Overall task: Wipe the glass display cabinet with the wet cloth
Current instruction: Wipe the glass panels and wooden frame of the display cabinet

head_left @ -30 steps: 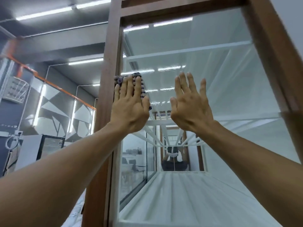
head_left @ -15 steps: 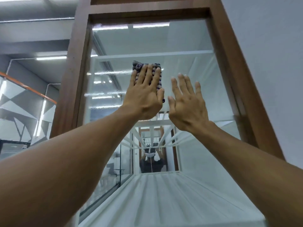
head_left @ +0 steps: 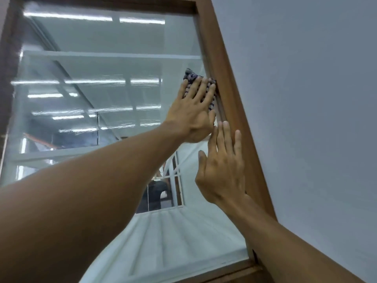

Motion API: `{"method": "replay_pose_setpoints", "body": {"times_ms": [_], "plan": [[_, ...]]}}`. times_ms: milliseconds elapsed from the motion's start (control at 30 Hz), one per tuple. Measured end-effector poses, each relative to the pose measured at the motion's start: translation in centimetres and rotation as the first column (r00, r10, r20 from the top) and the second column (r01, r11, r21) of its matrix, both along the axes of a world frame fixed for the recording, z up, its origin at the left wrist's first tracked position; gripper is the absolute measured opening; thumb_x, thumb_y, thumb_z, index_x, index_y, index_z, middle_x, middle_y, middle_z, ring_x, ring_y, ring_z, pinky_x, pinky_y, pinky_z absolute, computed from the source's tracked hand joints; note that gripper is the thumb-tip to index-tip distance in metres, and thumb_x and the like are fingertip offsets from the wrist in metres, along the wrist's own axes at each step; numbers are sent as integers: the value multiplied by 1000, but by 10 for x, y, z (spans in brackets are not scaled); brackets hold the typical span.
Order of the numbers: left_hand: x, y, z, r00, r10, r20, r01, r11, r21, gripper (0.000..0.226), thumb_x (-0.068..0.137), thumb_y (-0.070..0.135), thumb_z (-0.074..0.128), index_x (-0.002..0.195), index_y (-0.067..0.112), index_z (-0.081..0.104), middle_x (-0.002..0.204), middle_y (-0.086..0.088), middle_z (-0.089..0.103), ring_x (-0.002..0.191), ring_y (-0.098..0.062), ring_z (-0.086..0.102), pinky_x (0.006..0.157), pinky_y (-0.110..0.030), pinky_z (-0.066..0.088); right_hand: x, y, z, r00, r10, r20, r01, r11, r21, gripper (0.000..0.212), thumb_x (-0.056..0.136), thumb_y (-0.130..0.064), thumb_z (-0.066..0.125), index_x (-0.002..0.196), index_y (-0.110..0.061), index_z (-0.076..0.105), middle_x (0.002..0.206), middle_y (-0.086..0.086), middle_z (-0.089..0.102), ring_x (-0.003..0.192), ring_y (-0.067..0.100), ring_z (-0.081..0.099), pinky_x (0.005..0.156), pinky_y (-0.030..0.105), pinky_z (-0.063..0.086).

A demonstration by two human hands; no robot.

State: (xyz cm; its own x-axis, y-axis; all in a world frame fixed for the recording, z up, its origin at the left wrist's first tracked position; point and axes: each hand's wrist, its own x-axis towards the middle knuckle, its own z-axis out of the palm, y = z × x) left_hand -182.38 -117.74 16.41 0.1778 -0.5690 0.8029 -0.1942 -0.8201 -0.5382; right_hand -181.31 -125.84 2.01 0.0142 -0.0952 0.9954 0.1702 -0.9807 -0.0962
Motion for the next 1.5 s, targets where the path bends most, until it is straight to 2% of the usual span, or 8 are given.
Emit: {"method": "replay_pose_setpoints", "body": {"times_ms": [200,367,500,633,767,867,1133,1500], "plan": [[-1,41,-43,1000,14,15,-17,980,199,68,106,49,8,164,19,-10,171,-5,-17,157,-19,-21,128,-45,-14,-1,-6,-17,999,19,36,-17,999,-42,65,98,-28,27,152,9,34,161,27,29,156,36,18,128,55,13],[-9,108,-42,1000,21,-15,-23,991,-132,71,102,50,5,163,20,-12,171,-6,-19,157,-18,-23,127,-44,-16,-8,31,5,985,157,-66,-165,976,-143,67,98,-36,14,155,-3,6,168,17,6,157,27,-3,129,48,-1],[-9,151,-54,1000,19,-12,-18,997,80,67,105,51,7,163,23,-12,171,-3,-19,156,-16,-24,127,-42,-16,-3,69,25,985,161,-59,-170,967,-190,65,102,-31,19,160,-4,10,169,15,6,158,27,-3,128,54,1],[-16,219,-50,999,45,-12,-47,972,-232,70,102,52,6,163,22,-12,171,-4,-19,156,-15,-25,128,-44,-12,-3,111,32,981,170,-91,-185,963,-198,69,99,-36,19,160,-7,4,170,13,-1,158,27,-8,127,56,-5],[-22,274,-88,998,61,26,-58,992,-114,69,104,51,10,164,20,-6,172,-4,-14,158,-14,-20,130,-45,-6,-8,167,40,975,193,-107,-218,924,-315,71,98,-40,19,160,-9,5,170,12,-3,158,27,-8,127,57,-5],[-27,300,-94,997,78,-4,-73,921,-384,72,101,51,8,163,20,-10,172,-6,-17,157,-14,-23,128,-41,-15,-11,197,42,971,181,-154,-225,908,-353,73,98,-36,19,161,-7,-1,170,12,-9,157,26,-14,126,58,-9],[-19,285,-85,999,39,7,-31,883,-468,75,98,52,7,164,22,-12,171,-5,-21,156,-16,-24,125,-40,-21,-11,200,44,964,206,-168,-255,897,-360,70,100,-39,13,161,-8,-3,170,10,-11,157,22,-16,126,53,-11],[-9,171,-50,1000,28,-6,-29,965,-259,72,102,49,9,163,18,-12,171,-7,-19,157,-20,-23,127,-46,-15,-4,98,48,978,178,-107,-196,960,-199,70,101,-43,13,161,-11,0,171,7,-6,157,18,-12,128,45,-9]]}}
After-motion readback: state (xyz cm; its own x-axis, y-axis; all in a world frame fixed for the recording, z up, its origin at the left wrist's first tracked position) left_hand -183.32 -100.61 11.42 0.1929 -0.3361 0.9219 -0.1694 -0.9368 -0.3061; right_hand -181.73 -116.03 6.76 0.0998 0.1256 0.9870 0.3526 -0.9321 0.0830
